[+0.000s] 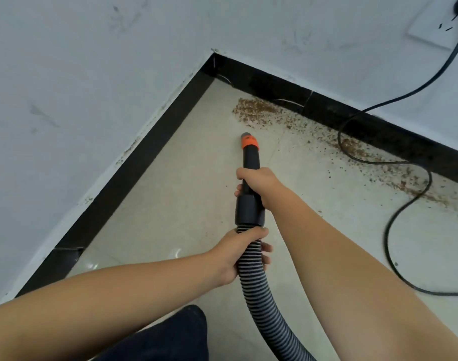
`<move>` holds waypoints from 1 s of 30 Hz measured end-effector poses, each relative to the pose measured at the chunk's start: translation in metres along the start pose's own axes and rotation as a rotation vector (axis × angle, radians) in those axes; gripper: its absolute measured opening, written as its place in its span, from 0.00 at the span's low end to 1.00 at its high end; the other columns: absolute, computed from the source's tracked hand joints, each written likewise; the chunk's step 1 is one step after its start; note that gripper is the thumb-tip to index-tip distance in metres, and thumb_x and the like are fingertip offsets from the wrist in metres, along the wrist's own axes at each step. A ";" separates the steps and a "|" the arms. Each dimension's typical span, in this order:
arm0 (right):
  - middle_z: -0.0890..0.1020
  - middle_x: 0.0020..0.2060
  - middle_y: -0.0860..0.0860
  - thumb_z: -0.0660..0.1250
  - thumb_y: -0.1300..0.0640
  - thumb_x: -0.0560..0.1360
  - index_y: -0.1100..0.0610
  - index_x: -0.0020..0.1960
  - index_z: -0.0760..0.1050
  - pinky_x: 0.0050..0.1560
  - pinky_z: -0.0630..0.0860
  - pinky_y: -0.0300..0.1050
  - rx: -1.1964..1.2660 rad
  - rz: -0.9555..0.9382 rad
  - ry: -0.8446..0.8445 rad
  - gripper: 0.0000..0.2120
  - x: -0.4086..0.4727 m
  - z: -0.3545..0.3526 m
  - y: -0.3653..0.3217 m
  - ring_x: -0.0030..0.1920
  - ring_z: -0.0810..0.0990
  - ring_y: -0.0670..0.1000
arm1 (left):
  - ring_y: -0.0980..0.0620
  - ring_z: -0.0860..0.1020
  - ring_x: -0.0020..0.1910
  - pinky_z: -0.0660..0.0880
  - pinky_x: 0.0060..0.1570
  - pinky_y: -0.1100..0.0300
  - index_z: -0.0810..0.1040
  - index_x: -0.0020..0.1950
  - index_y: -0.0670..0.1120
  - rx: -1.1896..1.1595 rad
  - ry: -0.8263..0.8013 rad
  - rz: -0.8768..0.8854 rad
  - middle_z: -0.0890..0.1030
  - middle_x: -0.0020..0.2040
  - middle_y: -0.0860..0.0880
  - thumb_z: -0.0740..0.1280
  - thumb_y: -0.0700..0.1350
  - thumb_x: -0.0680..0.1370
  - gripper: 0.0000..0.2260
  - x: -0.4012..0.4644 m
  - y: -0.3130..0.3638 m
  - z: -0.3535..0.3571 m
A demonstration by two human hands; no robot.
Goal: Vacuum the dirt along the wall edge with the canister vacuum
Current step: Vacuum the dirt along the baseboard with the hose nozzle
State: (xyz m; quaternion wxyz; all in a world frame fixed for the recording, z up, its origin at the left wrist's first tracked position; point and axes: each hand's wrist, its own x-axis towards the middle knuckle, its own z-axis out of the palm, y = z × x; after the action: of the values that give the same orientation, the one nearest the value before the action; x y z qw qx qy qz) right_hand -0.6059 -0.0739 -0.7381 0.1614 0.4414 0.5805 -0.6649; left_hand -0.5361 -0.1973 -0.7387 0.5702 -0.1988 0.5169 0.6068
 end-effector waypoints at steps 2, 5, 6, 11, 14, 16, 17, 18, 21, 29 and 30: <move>0.78 0.30 0.55 0.66 0.63 0.73 0.60 0.47 0.68 0.29 0.78 0.41 0.033 0.006 0.028 0.07 -0.007 -0.012 0.003 0.23 0.78 0.50 | 0.49 0.78 0.26 0.78 0.31 0.57 0.72 0.48 0.42 0.062 -0.021 -0.020 0.80 0.31 0.45 0.68 0.43 0.77 0.06 -0.002 -0.002 0.006; 0.78 0.30 0.55 0.66 0.63 0.73 0.60 0.46 0.69 0.26 0.77 0.39 0.078 0.029 0.077 0.06 -0.019 -0.035 0.013 0.22 0.78 0.50 | 0.49 0.78 0.26 0.78 0.32 0.57 0.72 0.45 0.42 0.161 -0.070 -0.070 0.79 0.30 0.45 0.68 0.44 0.77 0.07 -0.001 -0.009 0.018; 0.78 0.30 0.55 0.66 0.63 0.73 0.60 0.46 0.69 0.26 0.77 0.39 0.097 0.038 0.099 0.06 -0.022 -0.044 0.018 0.23 0.79 0.50 | 0.49 0.79 0.27 0.78 0.32 0.57 0.72 0.44 0.42 0.197 -0.090 -0.090 0.79 0.30 0.45 0.68 0.44 0.77 0.08 -0.001 -0.011 0.023; 0.78 0.28 0.54 0.66 0.62 0.73 0.60 0.48 0.69 0.32 0.77 0.42 0.181 0.056 0.217 0.06 -0.031 -0.084 0.035 0.24 0.79 0.50 | 0.50 0.79 0.29 0.79 0.38 0.56 0.73 0.45 0.43 0.344 -0.146 -0.169 0.79 0.30 0.46 0.69 0.46 0.76 0.08 0.004 -0.014 0.048; 0.78 0.28 0.55 0.66 0.62 0.73 0.61 0.52 0.70 0.34 0.78 0.44 0.213 0.042 0.269 0.09 -0.026 -0.097 0.033 0.26 0.80 0.50 | 0.50 0.79 0.28 0.78 0.40 0.56 0.74 0.46 0.43 0.367 -0.143 -0.151 0.79 0.29 0.47 0.69 0.46 0.76 0.08 0.009 -0.008 0.059; 0.78 0.28 0.55 0.66 0.62 0.73 0.61 0.53 0.69 0.33 0.77 0.44 0.207 0.036 0.277 0.10 -0.022 -0.096 0.028 0.25 0.80 0.50 | 0.50 0.79 0.28 0.78 0.39 0.57 0.73 0.46 0.42 0.344 -0.129 -0.141 0.79 0.29 0.47 0.69 0.46 0.76 0.08 0.011 -0.005 0.060; 0.78 0.28 0.55 0.65 0.63 0.73 0.62 0.52 0.69 0.32 0.77 0.43 0.198 0.033 0.266 0.09 -0.020 -0.092 0.025 0.25 0.79 0.50 | 0.50 0.79 0.28 0.79 0.37 0.57 0.73 0.46 0.42 0.329 -0.121 -0.139 0.79 0.30 0.46 0.69 0.46 0.76 0.08 0.011 -0.003 0.058; 0.78 0.28 0.55 0.65 0.63 0.73 0.62 0.50 0.69 0.30 0.77 0.42 0.181 0.029 0.245 0.08 -0.019 -0.086 0.022 0.23 0.79 0.50 | 0.50 0.79 0.27 0.78 0.36 0.58 0.73 0.45 0.42 0.308 -0.112 -0.139 0.79 0.30 0.46 0.69 0.46 0.77 0.08 0.011 -0.002 0.055; 0.77 0.29 0.56 0.65 0.64 0.73 0.61 0.46 0.68 0.24 0.76 0.39 0.114 0.017 0.152 0.06 -0.013 -0.060 0.010 0.20 0.78 0.50 | 0.49 0.79 0.27 0.78 0.35 0.57 0.73 0.44 0.42 0.223 -0.070 -0.139 0.79 0.29 0.45 0.69 0.46 0.77 0.09 0.010 0.000 0.039; 0.78 0.30 0.56 0.65 0.64 0.73 0.62 0.52 0.67 0.24 0.75 0.38 -0.014 -0.022 0.040 0.10 0.005 -0.005 -0.015 0.20 0.78 0.50 | 0.48 0.78 0.28 0.78 0.36 0.56 0.72 0.44 0.42 0.076 0.005 -0.076 0.79 0.30 0.45 0.70 0.46 0.76 0.10 0.009 0.018 0.004; 0.78 0.30 0.56 0.65 0.63 0.73 0.62 0.53 0.68 0.25 0.75 0.38 -0.018 -0.024 0.045 0.11 0.005 -0.008 -0.015 0.21 0.78 0.50 | 0.48 0.78 0.28 0.78 0.35 0.56 0.72 0.44 0.42 0.087 0.000 -0.071 0.79 0.30 0.45 0.70 0.46 0.76 0.09 0.009 0.019 0.007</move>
State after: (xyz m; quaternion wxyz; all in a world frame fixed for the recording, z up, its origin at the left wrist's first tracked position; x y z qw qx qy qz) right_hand -0.6165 -0.0609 -0.7320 0.1442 0.4478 0.5952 -0.6515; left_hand -0.5533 -0.1838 -0.7361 0.5994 -0.1918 0.5355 0.5631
